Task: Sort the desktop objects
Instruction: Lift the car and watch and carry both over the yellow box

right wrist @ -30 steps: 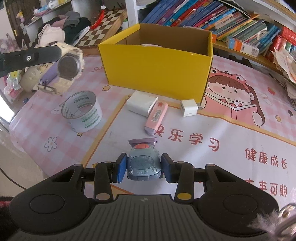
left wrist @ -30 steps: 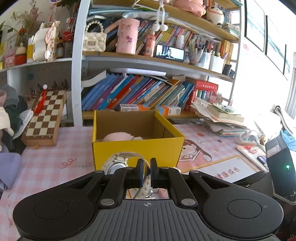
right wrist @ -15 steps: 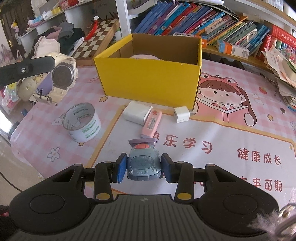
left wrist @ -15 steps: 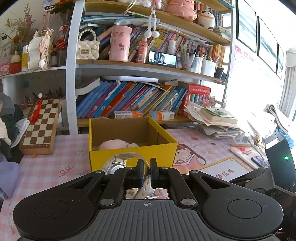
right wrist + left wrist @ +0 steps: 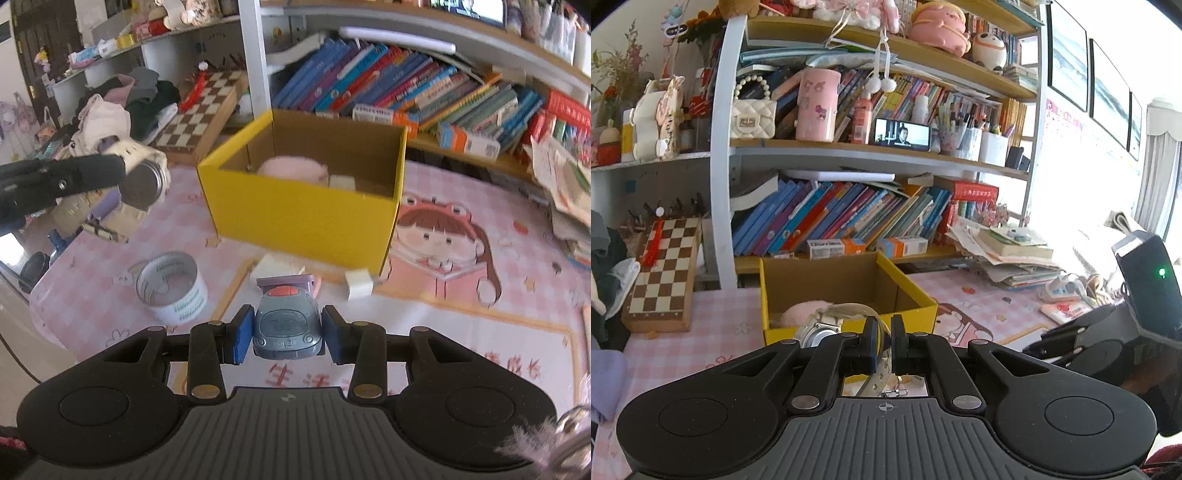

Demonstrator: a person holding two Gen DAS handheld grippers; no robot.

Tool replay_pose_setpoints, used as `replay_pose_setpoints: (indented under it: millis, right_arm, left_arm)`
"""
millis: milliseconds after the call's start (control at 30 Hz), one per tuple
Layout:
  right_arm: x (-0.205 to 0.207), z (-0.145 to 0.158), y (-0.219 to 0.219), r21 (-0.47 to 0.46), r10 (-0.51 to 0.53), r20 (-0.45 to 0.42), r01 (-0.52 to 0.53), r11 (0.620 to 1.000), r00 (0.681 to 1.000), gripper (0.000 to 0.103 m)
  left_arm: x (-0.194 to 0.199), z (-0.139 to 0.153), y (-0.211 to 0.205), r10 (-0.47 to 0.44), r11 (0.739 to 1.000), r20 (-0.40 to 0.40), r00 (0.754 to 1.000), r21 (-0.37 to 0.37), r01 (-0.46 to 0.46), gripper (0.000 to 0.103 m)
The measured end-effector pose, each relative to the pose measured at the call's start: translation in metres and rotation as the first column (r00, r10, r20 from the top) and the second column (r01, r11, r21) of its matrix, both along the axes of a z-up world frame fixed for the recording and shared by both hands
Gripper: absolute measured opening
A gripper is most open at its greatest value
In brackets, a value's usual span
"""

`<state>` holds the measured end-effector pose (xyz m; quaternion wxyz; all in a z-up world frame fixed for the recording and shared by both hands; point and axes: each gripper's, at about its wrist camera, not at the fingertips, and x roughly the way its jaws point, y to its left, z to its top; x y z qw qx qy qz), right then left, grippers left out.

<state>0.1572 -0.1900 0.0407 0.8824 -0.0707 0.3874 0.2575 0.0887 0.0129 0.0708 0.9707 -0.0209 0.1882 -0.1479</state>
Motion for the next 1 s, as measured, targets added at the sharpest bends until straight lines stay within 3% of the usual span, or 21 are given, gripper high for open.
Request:
replay_pose_setpoints:
  millis: [400, 1000]
  right_arm:
    - [0.044, 0.044, 0.001, 0.009, 0.06, 0.102, -0.061, 0.998, 0.993, 0.038]
    - [0.155, 0.065, 0.01, -0.026, 0.17, 0.196, -0.169, 0.985, 0.966, 0.038]
  left_arm:
    - [0.032, 0.018, -0.002, -0.004, 1.0, 0.054, 0.999, 0.015, 0.003, 0.005]
    - [0.12, 0.022, -0.014, 0.035, 0.996, 0.028, 0.999, 0.076, -0.037, 0.006]
